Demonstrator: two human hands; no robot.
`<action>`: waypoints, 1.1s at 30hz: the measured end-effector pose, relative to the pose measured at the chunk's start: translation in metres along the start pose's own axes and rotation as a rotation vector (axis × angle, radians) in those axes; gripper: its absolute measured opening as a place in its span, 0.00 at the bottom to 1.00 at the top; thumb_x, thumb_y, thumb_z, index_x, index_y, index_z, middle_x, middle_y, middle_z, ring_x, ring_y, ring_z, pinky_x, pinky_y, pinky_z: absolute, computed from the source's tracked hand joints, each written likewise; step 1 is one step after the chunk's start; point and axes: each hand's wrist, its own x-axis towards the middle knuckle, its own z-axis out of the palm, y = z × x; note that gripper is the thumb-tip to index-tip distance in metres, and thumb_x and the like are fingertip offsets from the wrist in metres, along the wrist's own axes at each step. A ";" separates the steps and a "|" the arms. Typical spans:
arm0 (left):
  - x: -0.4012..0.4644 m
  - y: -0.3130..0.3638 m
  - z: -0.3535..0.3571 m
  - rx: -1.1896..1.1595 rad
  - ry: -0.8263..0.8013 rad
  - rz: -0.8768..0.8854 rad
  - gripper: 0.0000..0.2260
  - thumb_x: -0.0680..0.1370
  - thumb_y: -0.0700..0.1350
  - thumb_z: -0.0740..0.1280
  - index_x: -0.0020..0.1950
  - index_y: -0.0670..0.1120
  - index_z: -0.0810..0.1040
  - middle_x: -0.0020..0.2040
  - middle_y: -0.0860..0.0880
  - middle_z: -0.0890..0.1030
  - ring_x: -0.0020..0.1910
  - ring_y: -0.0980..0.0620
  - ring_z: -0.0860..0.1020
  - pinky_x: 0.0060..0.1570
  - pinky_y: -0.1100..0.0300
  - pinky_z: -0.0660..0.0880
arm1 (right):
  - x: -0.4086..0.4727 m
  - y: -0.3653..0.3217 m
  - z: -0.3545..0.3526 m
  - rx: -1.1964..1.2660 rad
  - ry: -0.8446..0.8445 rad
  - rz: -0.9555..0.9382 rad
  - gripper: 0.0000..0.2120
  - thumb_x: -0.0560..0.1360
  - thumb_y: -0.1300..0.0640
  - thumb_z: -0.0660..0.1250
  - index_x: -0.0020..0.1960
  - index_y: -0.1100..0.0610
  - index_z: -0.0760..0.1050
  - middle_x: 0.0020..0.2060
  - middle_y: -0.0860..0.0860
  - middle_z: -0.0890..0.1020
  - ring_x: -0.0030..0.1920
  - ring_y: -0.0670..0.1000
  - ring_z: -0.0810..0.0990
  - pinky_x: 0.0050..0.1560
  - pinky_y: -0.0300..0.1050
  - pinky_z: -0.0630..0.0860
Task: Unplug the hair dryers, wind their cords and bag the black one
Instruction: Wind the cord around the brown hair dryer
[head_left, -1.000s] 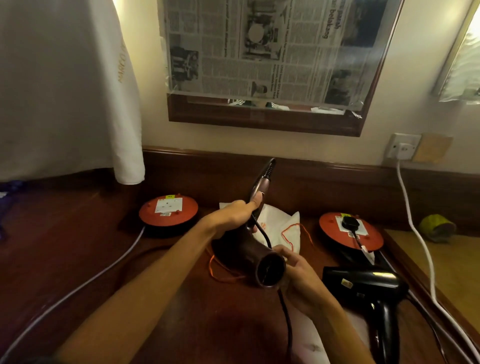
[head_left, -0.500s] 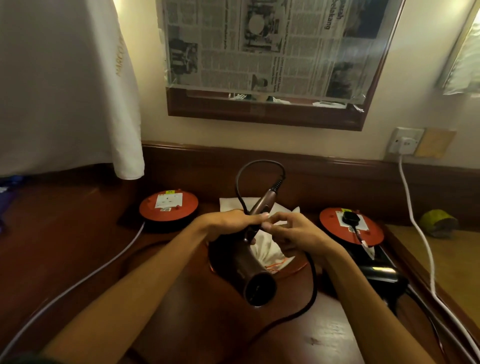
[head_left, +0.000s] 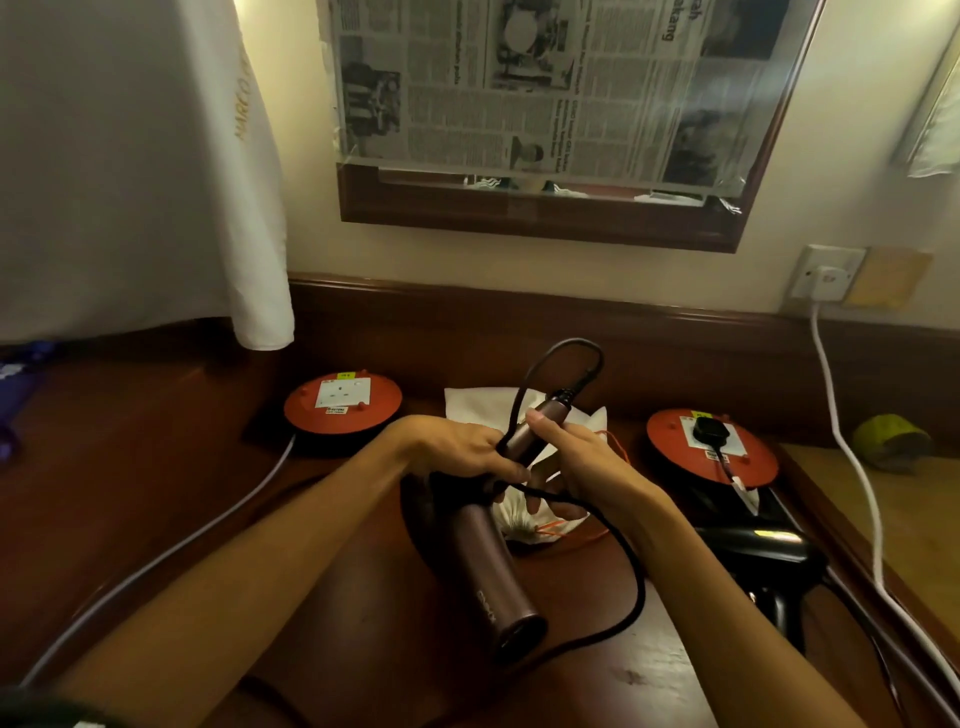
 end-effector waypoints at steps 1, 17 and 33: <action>-0.001 0.001 -0.003 0.017 -0.013 0.002 0.23 0.81 0.56 0.68 0.67 0.40 0.77 0.54 0.45 0.83 0.52 0.48 0.82 0.54 0.56 0.79 | 0.001 0.001 -0.001 0.028 0.004 -0.014 0.27 0.79 0.38 0.64 0.59 0.64 0.74 0.36 0.69 0.79 0.23 0.55 0.74 0.23 0.40 0.64; -0.015 -0.020 -0.013 -0.396 0.023 0.130 0.25 0.77 0.58 0.73 0.62 0.39 0.82 0.58 0.36 0.84 0.60 0.32 0.81 0.68 0.40 0.74 | -0.027 0.015 0.004 -0.254 0.018 -0.306 0.13 0.80 0.52 0.68 0.46 0.63 0.78 0.28 0.56 0.78 0.25 0.50 0.70 0.27 0.43 0.66; -0.024 -0.021 -0.004 -0.251 -0.135 0.141 0.10 0.82 0.50 0.70 0.54 0.44 0.77 0.48 0.44 0.82 0.44 0.50 0.84 0.48 0.58 0.83 | -0.043 0.049 -0.034 -0.303 -0.196 -0.054 0.15 0.76 0.48 0.74 0.37 0.57 0.79 0.29 0.51 0.71 0.29 0.47 0.65 0.30 0.42 0.61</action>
